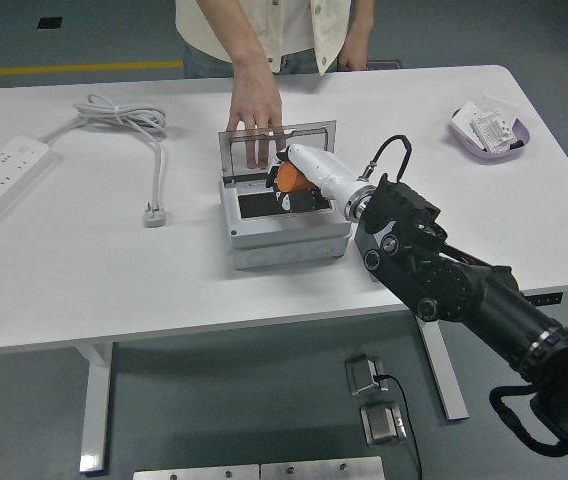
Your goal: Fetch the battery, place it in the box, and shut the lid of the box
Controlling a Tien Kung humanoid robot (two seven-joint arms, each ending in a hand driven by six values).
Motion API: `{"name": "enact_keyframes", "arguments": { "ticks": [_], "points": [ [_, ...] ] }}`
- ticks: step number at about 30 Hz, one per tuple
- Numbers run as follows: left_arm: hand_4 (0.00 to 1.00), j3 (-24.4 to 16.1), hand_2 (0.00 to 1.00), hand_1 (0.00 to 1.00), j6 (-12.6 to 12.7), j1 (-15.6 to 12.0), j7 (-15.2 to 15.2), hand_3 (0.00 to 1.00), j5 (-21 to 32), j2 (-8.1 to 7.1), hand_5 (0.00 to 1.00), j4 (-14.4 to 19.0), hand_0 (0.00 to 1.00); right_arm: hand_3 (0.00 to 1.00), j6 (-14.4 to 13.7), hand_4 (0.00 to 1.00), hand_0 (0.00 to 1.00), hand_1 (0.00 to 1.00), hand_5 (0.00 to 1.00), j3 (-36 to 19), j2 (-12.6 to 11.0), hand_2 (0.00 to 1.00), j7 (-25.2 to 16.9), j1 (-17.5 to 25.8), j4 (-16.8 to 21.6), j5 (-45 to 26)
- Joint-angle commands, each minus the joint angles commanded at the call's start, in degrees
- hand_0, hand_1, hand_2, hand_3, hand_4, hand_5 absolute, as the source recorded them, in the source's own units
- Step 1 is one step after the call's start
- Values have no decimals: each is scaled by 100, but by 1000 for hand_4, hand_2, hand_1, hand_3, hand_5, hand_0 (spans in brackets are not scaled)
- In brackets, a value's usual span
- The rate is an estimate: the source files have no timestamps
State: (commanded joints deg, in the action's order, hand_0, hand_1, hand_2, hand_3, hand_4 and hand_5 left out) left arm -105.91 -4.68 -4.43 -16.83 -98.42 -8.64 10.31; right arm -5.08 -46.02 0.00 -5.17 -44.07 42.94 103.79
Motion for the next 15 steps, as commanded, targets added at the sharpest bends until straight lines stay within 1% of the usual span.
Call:
{"name": "enact_keyframes", "arguments": {
  "ticks": [4,5,10,11,15],
  "points": [
    [720,-8,686,672,-4,14,11,663,-20,-8,226,0,633,299,-25,70,413,443,2,8,0,472,-95,-8,-74,-47],
    [720,-5,686,672,-5,16,13,664,-23,-9,223,0,631,363,-34,229,452,494,2,11,0,525,-123,-9,-91,-56],
    [720,2,686,672,-9,23,18,664,-34,-12,223,0,631,363,-73,229,452,494,2,28,0,525,-211,-17,-140,-96],
    [720,2,687,672,-9,25,19,663,-37,-12,224,0,632,539,-80,505,454,565,23,34,0,592,-229,-18,-148,-126],
    [720,2,687,672,-11,32,19,663,-50,-11,224,0,632,539,-95,505,454,565,23,46,0,592,-280,-21,-162,-221]
  ]
}}
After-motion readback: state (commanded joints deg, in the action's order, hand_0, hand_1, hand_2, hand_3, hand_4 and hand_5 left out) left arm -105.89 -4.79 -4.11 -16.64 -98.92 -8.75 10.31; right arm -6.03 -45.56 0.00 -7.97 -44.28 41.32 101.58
